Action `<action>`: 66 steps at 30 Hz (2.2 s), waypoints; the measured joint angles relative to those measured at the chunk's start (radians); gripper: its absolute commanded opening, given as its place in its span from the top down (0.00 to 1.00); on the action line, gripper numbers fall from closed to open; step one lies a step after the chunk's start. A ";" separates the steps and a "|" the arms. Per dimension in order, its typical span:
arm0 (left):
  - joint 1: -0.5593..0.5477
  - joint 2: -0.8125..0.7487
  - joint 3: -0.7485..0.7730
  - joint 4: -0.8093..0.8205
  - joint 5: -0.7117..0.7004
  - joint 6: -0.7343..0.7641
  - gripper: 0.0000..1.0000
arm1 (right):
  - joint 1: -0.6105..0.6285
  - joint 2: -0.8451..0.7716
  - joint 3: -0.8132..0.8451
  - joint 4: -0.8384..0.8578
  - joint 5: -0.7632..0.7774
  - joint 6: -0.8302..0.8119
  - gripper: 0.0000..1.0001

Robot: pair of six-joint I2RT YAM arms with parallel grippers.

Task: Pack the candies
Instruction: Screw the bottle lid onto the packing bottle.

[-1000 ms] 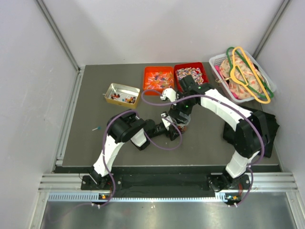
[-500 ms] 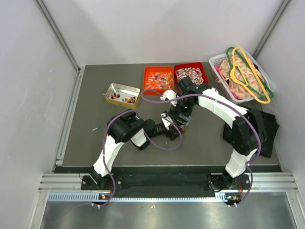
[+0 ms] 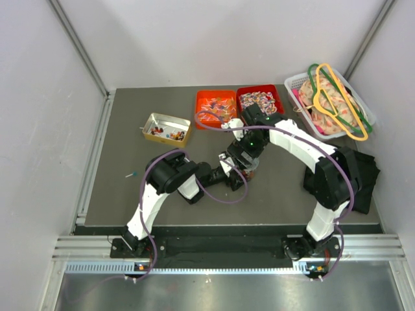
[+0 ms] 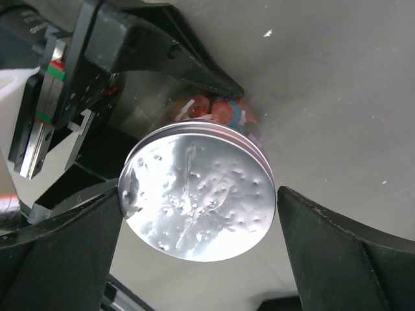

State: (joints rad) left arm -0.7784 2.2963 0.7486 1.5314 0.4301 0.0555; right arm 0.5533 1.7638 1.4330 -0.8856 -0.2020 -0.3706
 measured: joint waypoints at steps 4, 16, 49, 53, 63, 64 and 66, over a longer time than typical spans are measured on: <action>0.001 0.000 0.000 0.000 -0.001 0.000 0.38 | 0.000 0.000 0.000 0.004 0.018 0.053 0.01; 0.003 0.002 0.001 0.002 -0.003 0.000 0.39 | 0.016 0.069 0.033 0.063 0.070 0.200 0.01; 0.013 0.004 0.011 0.002 -0.038 -0.006 0.38 | 0.026 0.112 0.114 0.024 0.134 0.217 0.01; 0.013 0.004 0.011 0.001 -0.037 0.000 0.33 | 0.026 0.111 0.114 0.024 0.128 0.197 0.01; 0.012 0.004 0.011 -0.004 -0.038 0.001 0.35 | 0.021 0.073 0.109 0.058 0.122 0.173 0.01; 0.012 0.004 0.011 -0.005 -0.037 0.001 0.35 | 0.021 0.061 0.103 0.074 0.124 0.173 0.01; 0.011 0.004 0.011 -0.006 -0.035 0.001 0.35 | 0.019 0.041 0.098 0.105 0.139 0.173 0.01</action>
State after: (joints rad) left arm -0.7670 2.3001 0.7593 1.5257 0.3954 0.0566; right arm 0.5728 1.8050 1.5314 -0.7811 -0.0628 -0.1978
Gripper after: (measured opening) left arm 0.906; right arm 0.990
